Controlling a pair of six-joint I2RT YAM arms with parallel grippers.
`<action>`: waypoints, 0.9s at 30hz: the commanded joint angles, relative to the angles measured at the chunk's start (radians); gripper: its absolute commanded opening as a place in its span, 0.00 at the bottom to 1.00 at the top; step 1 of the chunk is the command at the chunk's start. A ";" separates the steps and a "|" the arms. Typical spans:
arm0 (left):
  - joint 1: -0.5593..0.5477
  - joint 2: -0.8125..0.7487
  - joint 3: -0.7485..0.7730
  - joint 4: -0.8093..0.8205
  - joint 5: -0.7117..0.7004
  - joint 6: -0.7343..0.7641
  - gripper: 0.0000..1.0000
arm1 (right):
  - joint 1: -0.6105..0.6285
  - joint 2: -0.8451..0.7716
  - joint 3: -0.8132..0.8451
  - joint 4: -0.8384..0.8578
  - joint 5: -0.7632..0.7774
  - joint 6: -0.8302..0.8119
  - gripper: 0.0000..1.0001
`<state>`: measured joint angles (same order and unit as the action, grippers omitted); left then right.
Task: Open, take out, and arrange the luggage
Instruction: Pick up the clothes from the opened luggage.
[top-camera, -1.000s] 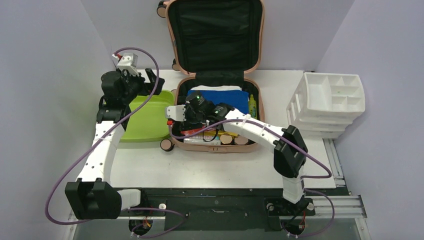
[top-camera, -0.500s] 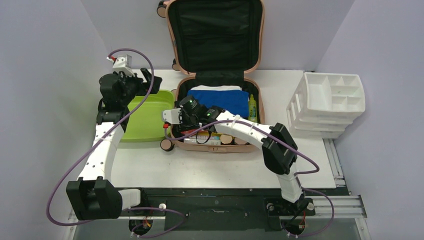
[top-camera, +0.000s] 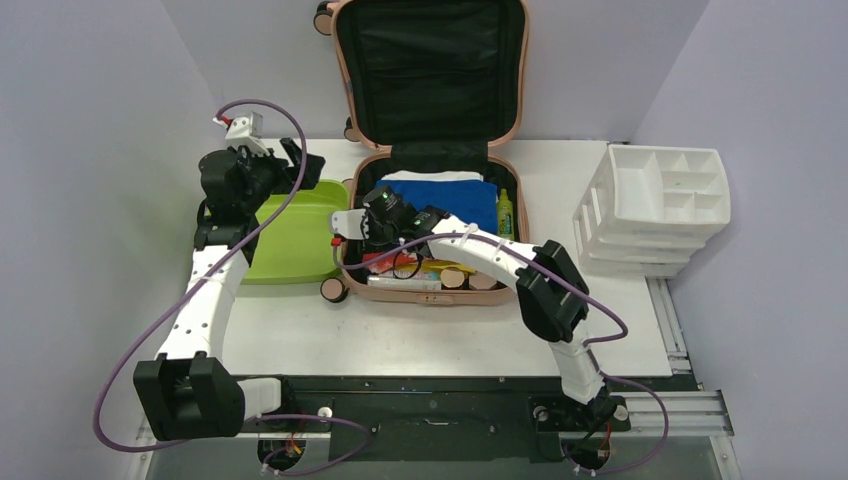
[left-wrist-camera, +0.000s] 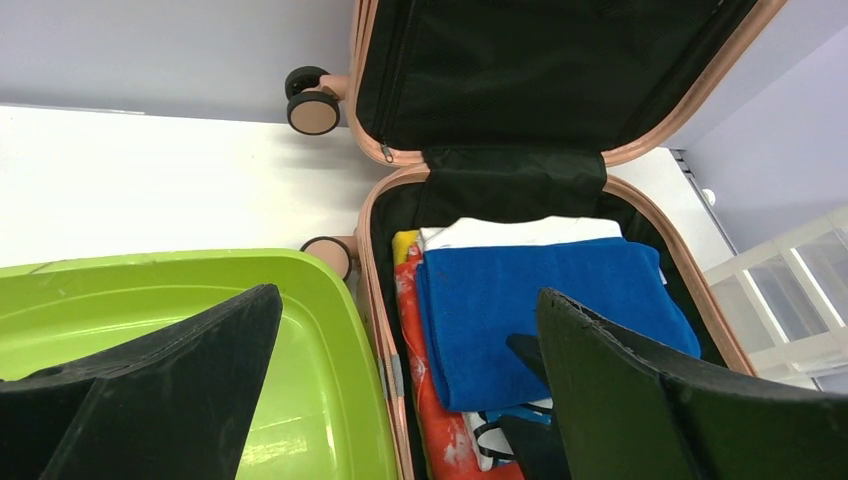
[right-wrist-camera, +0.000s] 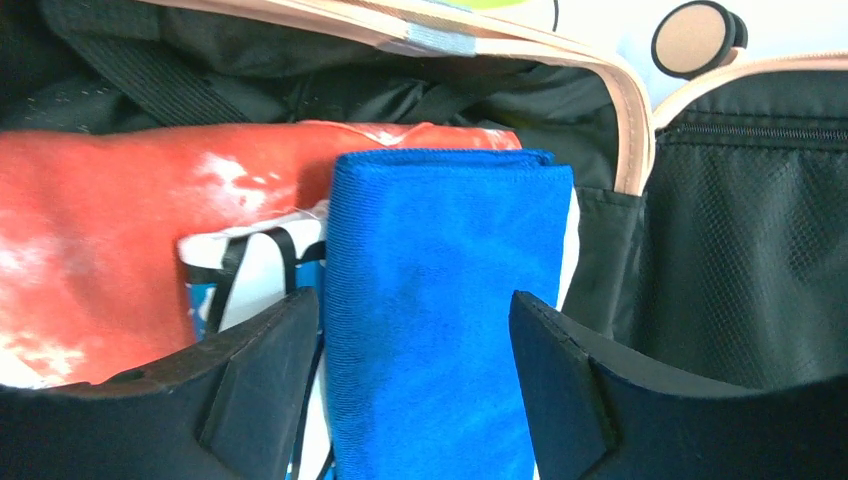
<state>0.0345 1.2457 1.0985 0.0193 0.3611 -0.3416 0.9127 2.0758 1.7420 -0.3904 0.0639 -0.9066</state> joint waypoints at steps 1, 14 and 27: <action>0.007 -0.008 0.003 0.076 0.028 -0.027 0.96 | -0.021 0.011 0.042 0.037 0.027 0.005 0.65; 0.008 0.002 -0.013 0.101 0.050 -0.082 0.96 | -0.024 0.042 0.071 0.006 -0.008 -0.012 0.64; 0.010 0.002 -0.025 0.115 0.052 -0.096 0.96 | 0.018 0.053 0.045 0.027 0.050 -0.047 0.73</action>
<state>0.0364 1.2476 1.0813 0.0673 0.3992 -0.4217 0.9142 2.1098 1.7744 -0.3916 0.0723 -0.9386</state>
